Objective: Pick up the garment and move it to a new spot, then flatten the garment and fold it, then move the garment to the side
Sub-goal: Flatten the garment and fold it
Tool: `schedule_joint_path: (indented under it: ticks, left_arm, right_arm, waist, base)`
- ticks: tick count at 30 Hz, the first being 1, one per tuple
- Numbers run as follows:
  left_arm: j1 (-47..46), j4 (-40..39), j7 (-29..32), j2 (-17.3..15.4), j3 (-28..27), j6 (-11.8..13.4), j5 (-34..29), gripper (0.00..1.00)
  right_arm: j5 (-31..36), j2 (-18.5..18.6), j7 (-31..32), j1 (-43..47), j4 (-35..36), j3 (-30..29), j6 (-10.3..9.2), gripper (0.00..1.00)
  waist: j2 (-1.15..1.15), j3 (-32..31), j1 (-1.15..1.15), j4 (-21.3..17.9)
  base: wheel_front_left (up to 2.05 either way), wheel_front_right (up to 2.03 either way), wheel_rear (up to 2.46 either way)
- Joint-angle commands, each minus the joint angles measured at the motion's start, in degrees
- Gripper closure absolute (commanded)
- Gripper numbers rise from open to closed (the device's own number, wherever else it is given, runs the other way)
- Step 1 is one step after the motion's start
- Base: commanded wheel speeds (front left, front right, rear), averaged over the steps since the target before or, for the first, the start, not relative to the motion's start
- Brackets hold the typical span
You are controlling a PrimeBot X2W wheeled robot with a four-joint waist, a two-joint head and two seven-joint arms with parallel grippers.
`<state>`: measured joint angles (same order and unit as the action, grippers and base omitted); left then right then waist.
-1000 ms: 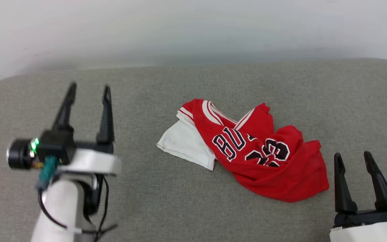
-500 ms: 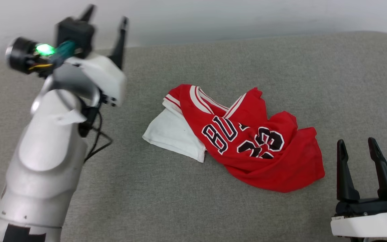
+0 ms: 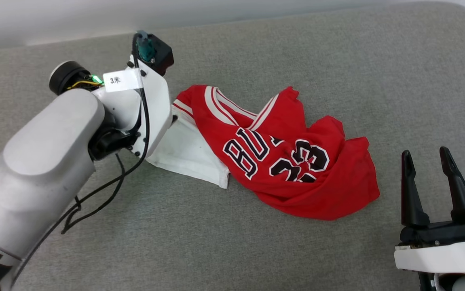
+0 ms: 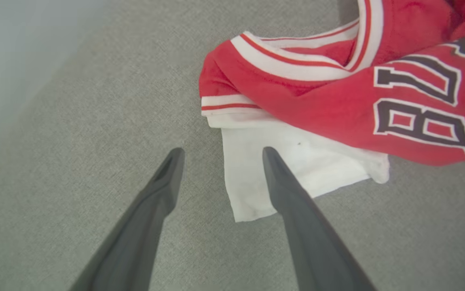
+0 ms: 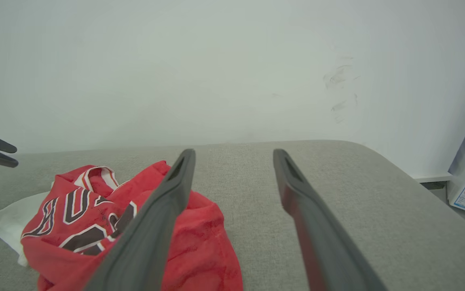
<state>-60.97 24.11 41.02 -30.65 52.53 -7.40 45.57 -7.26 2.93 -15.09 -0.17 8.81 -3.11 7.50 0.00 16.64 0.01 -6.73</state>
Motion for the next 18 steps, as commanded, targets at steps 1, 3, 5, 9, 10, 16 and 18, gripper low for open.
schedule_joint_path:
  ticks: [1,3,5,9,10,16,18]
  left_arm:
    - [-1.49,-0.43,2.45,-1.45,2.32,0.04,1.92,0.00]
    - [-2.27,-0.79,5.14,-2.56,5.38,0.04,4.19,0.00]
    - [-3.03,-0.95,7.56,-3.61,8.39,0.04,5.99,0.00]
    - [-2.99,-0.97,10.31,-4.93,13.92,0.03,8.93,0.00]
    - [-2.98,-1.04,10.46,-5.23,15.20,0.03,9.33,0.00]
    - [-1.37,-0.21,9.81,-5.42,19.69,0.02,10.94,0.00]
    - [-1.29,0.03,8.76,-5.08,20.24,0.02,11.68,0.52]
  right_arm:
    - [-0.12,-0.09,-0.12,-1.35,0.27,0.14,-0.02,0.00]
    - [-0.19,-0.10,-0.12,-1.55,0.30,0.25,-0.02,0.00]
    - [-0.35,-0.10,-0.12,-1.98,0.29,0.42,-0.02,0.00]
    - [-0.77,-0.10,-0.12,-2.57,0.31,0.69,-0.02,0.00]
    - [-0.82,-0.10,-0.12,-2.76,0.27,0.69,-0.02,0.00]
    - [-1.15,-0.10,-0.12,-3.44,0.09,0.99,-0.02,0.00]
    - [-1.22,-0.10,-0.12,-3.37,-0.01,0.89,-0.02,0.00]
  waist:
    - [0.00,1.12,-0.01,-0.87]
    - [0.00,1.92,-0.01,-1.37]
    - [0.00,2.70,-0.01,-1.83]
    - [0.00,3.95,-0.01,-2.68]
    - [0.00,4.19,-0.01,-2.85]
    - [0.00,4.90,-0.01,-3.39]
    - [0.00,4.86,-0.01,-3.38]
  base:
    - [0.00,0.00,0.00]
    - [0.00,0.00,0.00]
    - [0.00,0.00,0.00]
    - [0.00,0.00,0.00]
    - [0.00,0.00,0.00]
    - [0.00,0.00,0.00]
    - [0.00,0.00,0.00]
